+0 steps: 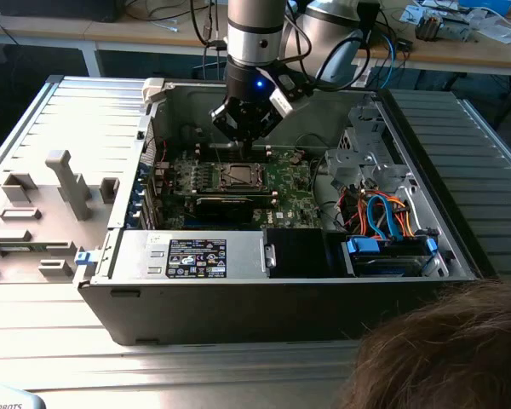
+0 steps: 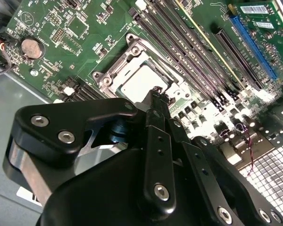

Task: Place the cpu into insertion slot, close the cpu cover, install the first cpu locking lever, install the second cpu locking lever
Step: 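Install the first cpu locking lever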

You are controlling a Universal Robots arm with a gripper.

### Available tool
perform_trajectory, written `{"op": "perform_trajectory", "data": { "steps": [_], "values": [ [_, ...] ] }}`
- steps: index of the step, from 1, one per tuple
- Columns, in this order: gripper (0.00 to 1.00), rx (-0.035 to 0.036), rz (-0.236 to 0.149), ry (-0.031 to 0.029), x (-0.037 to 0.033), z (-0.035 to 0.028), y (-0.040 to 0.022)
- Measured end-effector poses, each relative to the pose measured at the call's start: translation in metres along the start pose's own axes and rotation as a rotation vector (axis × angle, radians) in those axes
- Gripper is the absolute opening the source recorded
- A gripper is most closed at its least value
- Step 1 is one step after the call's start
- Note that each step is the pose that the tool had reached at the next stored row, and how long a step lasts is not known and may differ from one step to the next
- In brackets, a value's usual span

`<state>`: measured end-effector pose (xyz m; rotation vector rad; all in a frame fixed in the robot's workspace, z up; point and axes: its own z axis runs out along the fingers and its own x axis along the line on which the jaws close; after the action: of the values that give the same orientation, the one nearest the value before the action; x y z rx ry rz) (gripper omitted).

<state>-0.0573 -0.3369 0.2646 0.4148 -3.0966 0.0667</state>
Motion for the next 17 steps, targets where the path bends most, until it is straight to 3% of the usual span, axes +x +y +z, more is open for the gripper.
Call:
{"op": "perform_trajectory", "data": {
  "steps": [17],
  "values": [
    [0.11, 0.0013, -0.056, -0.0022, 0.0, 0.0, 0.0]
  ]
}}
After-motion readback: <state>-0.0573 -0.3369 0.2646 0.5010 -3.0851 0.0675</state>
